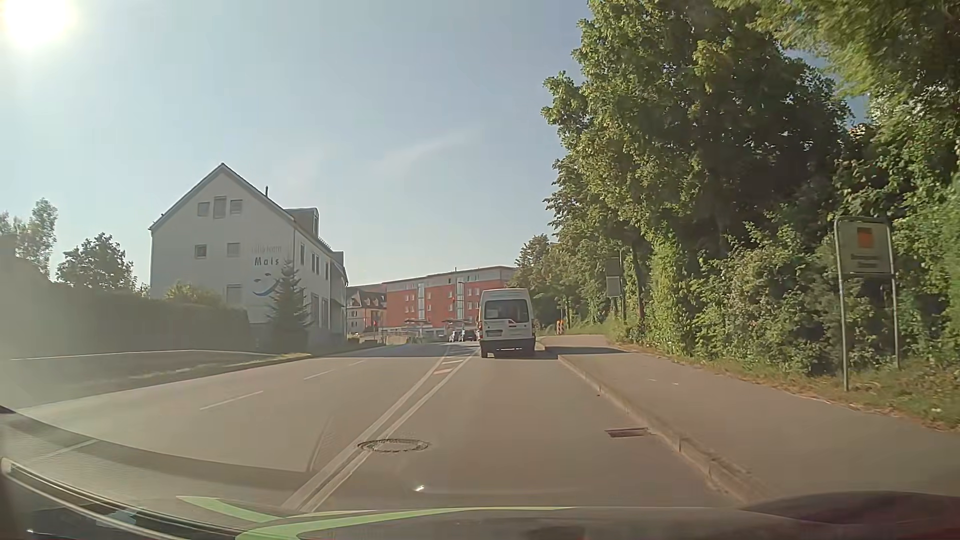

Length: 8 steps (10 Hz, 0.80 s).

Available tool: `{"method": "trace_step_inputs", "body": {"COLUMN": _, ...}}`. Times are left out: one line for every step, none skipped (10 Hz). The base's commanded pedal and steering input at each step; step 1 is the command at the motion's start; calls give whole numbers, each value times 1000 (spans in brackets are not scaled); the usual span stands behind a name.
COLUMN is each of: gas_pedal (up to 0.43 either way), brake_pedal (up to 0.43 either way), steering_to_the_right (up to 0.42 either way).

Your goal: Follow the waypoints while adhering to traffic rules and regulations

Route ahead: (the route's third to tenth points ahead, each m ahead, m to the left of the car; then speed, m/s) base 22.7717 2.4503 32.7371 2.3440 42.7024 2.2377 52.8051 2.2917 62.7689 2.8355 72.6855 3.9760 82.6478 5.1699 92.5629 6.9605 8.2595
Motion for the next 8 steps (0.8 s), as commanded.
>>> {"method": "trace_step_inputs", "body": {"gas_pedal": 150, "brake_pedal": 0, "steering_to_the_right": 5}}
{"method": "trace_step_inputs", "body": {"gas_pedal": 150, "brake_pedal": 0, "steering_to_the_right": 5}}
{"method": "trace_step_inputs", "body": {"gas_pedal": 150, "brake_pedal": 0, "steering_to_the_right": 4}}
{"method": "trace_step_inputs", "body": {"gas_pedal": 150, "brake_pedal": 0, "steering_to_the_right": 3}}
{"method": "trace_step_inputs", "body": {"gas_pedal": 150, "brake_pedal": 0, "steering_to_the_right": 3}}
{"method": "trace_step_inputs", "body": {"gas_pedal": 150, "brake_pedal": 0, "steering_to_the_right": 2}}
{"method": "trace_step_inputs", "body": {"gas_pedal": 150, "brake_pedal": 0, "steering_to_the_right": 1}}
{"method": "trace_step_inputs", "body": {"gas_pedal": 150, "brake_pedal": 0, "steering_to_the_right": 0}}
